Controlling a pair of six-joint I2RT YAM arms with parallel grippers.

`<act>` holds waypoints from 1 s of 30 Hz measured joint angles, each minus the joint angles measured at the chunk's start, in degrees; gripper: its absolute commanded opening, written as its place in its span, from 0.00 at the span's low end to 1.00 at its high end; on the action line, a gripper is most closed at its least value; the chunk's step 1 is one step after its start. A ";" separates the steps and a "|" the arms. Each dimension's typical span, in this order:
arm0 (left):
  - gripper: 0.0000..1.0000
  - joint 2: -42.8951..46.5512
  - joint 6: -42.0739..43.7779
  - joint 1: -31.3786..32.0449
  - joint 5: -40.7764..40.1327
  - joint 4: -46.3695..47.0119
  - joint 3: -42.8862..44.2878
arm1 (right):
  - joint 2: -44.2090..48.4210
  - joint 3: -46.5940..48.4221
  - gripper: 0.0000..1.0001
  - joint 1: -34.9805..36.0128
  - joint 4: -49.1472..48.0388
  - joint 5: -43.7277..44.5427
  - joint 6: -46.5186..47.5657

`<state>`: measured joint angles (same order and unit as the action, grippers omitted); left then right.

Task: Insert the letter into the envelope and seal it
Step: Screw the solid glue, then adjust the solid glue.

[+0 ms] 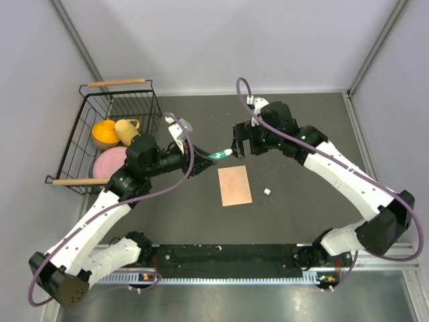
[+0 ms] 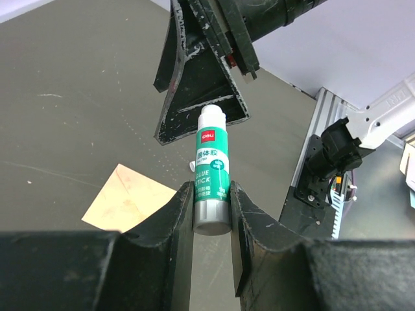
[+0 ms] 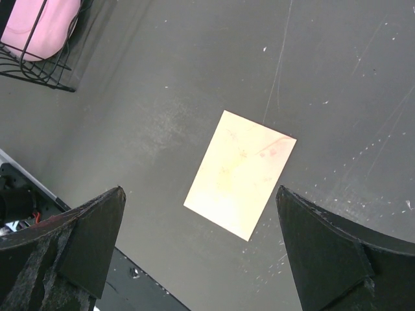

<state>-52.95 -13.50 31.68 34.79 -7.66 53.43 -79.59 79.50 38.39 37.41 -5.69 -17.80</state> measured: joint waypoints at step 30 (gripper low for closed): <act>0.00 -3.89 1.68 2.21 -4.17 -2.40 3.69 | -1.33 1.22 0.99 2.10 -0.55 1.95 2.36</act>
<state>-56.84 -11.81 33.89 30.61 -10.07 57.12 -80.93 80.73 40.49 36.86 -3.75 -15.44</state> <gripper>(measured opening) 0.289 0.987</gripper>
